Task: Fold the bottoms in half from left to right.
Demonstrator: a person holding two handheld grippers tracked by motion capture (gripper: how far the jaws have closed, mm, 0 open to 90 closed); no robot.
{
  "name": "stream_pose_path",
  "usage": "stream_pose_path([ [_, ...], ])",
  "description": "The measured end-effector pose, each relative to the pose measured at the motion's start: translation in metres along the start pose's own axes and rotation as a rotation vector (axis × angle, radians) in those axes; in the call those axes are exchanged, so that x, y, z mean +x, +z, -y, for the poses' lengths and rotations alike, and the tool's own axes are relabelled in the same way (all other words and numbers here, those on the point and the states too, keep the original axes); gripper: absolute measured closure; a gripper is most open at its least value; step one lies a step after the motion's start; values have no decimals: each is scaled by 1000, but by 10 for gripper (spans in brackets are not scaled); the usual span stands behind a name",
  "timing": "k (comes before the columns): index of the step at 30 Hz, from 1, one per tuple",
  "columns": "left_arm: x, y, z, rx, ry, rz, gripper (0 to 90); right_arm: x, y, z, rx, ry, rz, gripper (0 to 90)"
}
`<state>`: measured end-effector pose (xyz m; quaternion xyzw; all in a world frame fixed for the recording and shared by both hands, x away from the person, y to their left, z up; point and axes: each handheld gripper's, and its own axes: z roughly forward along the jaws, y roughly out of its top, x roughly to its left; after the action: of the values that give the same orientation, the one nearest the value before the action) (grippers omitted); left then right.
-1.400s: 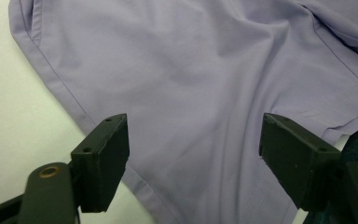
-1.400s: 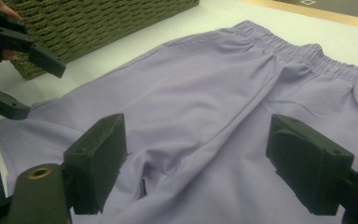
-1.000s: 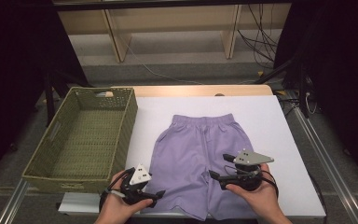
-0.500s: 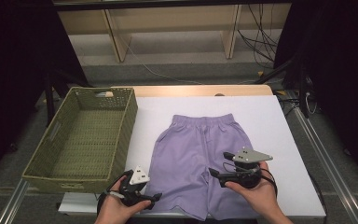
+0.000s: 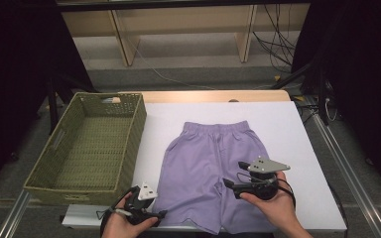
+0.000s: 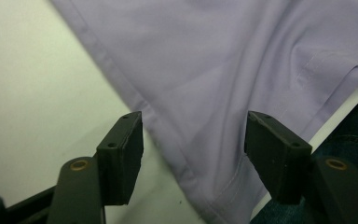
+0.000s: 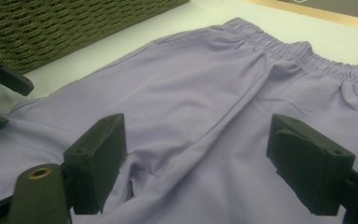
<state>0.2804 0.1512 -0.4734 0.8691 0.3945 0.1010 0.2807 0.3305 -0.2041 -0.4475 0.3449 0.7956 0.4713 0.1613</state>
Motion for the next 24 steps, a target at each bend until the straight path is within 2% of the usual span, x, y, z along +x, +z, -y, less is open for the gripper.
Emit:
stream_pose_path([
  [8,-1,2,5,45,5,5,405,-4,-3,-1,-14,6,20,204],
  [13,-5,2,3,51,34,12,495,-13,-7,-2,-24,20,51,203],
  [18,-8,3,1,40,31,16,623,-17,-6,0,-20,33,60,203],
  [24,-10,4,0,43,38,3,673,-17,-6,0,-19,28,57,204],
])
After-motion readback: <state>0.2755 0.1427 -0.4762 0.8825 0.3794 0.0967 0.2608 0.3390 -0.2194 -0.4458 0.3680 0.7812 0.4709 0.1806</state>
